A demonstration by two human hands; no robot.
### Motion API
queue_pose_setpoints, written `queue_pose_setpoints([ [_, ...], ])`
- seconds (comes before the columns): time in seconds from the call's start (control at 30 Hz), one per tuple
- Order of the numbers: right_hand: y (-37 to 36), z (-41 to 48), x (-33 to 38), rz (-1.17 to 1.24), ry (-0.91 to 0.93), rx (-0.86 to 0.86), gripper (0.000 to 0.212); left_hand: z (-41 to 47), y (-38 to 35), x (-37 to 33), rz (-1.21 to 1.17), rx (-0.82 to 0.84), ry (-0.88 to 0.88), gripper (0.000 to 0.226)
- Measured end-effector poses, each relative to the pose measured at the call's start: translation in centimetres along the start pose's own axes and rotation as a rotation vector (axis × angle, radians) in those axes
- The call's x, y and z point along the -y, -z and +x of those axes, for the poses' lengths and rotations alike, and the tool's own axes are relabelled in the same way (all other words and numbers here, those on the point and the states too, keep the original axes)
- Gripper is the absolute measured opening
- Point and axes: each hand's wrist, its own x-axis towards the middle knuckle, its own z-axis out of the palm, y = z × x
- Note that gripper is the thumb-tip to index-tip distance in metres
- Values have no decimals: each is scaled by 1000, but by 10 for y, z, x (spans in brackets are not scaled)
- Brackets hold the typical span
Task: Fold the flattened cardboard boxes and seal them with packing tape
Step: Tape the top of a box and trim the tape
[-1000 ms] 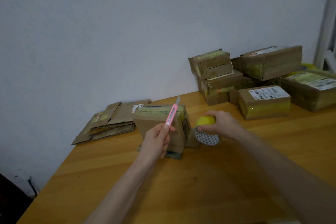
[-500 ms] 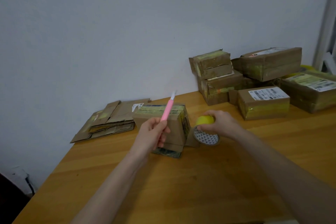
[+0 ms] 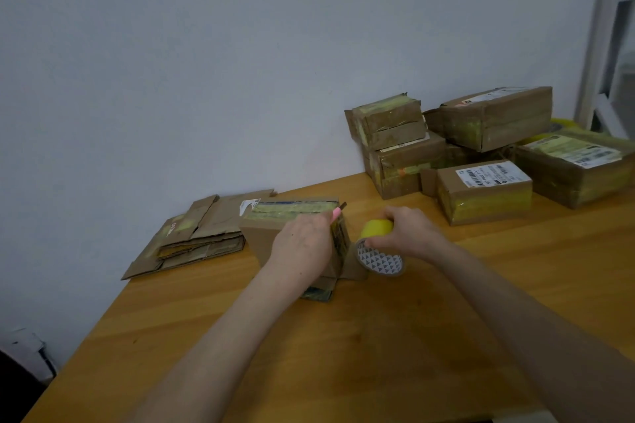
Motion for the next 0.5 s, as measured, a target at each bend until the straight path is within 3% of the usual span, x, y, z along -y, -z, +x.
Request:
queue_pose_setpoints([
  [0.3, 17, -3, 9, -179, 4, 4, 61, 1, -5, -5, 73, 43, 53, 37],
  [0.5, 15, -8, 9, -289, 24, -137, 61, -1, -5, -3, 91, 27, 65, 37],
])
